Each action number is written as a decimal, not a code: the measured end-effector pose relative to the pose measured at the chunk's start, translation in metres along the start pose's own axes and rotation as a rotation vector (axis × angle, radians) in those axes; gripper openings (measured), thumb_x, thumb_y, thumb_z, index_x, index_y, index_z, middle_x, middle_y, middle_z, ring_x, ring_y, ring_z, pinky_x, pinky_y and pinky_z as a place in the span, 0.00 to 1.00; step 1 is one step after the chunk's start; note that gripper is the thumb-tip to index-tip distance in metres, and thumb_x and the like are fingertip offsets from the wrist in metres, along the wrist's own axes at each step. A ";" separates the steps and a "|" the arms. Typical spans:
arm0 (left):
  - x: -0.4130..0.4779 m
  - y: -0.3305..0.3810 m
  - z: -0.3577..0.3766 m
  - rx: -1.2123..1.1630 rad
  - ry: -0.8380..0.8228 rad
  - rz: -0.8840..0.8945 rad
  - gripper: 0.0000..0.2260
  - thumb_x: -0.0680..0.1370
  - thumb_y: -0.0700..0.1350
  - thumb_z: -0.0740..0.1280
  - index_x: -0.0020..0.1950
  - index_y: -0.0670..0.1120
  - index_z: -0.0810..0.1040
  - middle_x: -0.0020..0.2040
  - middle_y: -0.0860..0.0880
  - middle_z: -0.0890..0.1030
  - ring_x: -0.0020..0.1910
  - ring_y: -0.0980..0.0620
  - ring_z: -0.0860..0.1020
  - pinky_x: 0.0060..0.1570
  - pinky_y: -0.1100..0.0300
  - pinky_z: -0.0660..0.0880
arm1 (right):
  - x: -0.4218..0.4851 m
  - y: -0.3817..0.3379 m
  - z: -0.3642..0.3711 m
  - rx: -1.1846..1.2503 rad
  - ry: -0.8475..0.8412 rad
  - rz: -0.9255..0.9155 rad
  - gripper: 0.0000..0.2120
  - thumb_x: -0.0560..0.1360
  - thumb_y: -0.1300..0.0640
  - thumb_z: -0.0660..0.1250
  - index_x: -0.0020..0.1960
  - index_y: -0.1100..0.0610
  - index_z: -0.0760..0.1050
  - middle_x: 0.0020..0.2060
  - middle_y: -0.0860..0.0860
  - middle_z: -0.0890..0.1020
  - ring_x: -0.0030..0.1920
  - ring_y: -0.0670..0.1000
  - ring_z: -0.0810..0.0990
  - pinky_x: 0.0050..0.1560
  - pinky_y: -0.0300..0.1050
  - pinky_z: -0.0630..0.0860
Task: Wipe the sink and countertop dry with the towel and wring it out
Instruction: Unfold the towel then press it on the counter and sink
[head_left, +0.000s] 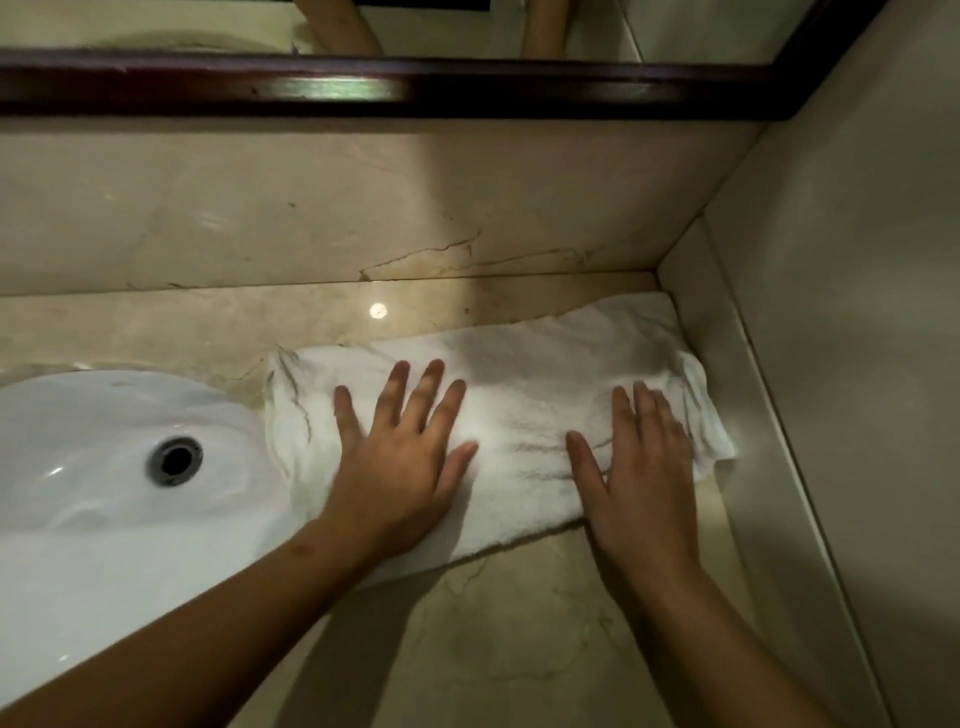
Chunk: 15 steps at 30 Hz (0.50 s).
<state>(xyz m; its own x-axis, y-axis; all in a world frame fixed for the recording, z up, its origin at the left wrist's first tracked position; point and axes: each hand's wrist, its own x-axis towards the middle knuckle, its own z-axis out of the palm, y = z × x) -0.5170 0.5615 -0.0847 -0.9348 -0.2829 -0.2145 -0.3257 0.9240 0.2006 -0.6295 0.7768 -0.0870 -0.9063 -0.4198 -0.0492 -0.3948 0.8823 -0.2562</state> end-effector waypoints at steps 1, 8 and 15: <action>0.009 -0.008 -0.010 -0.033 0.032 0.085 0.29 0.83 0.64 0.39 0.84 0.57 0.48 0.85 0.51 0.44 0.84 0.46 0.41 0.76 0.29 0.41 | -0.011 -0.004 -0.004 -0.006 0.020 0.025 0.36 0.81 0.32 0.47 0.81 0.53 0.60 0.80 0.54 0.62 0.79 0.55 0.57 0.77 0.55 0.59; 0.117 -0.011 -0.049 0.236 -0.379 0.871 0.38 0.79 0.73 0.54 0.83 0.64 0.40 0.84 0.56 0.35 0.81 0.51 0.29 0.79 0.39 0.35 | -0.024 -0.047 0.005 -0.088 -0.054 0.143 0.42 0.77 0.25 0.47 0.81 0.52 0.58 0.79 0.54 0.62 0.75 0.57 0.60 0.73 0.58 0.64; 0.126 -0.025 -0.036 0.095 -0.349 0.903 0.44 0.69 0.77 0.66 0.80 0.68 0.51 0.83 0.60 0.47 0.83 0.52 0.43 0.80 0.43 0.43 | -0.040 -0.056 0.018 -0.070 -0.032 0.123 0.53 0.74 0.19 0.44 0.82 0.60 0.54 0.80 0.59 0.59 0.79 0.61 0.57 0.79 0.60 0.57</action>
<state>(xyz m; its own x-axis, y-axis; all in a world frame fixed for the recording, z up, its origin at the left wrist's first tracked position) -0.6315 0.4941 -0.0822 -0.7275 0.6205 -0.2927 0.5205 0.7771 0.3538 -0.5683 0.7402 -0.0882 -0.9436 -0.3132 -0.1071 -0.2917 0.9397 -0.1787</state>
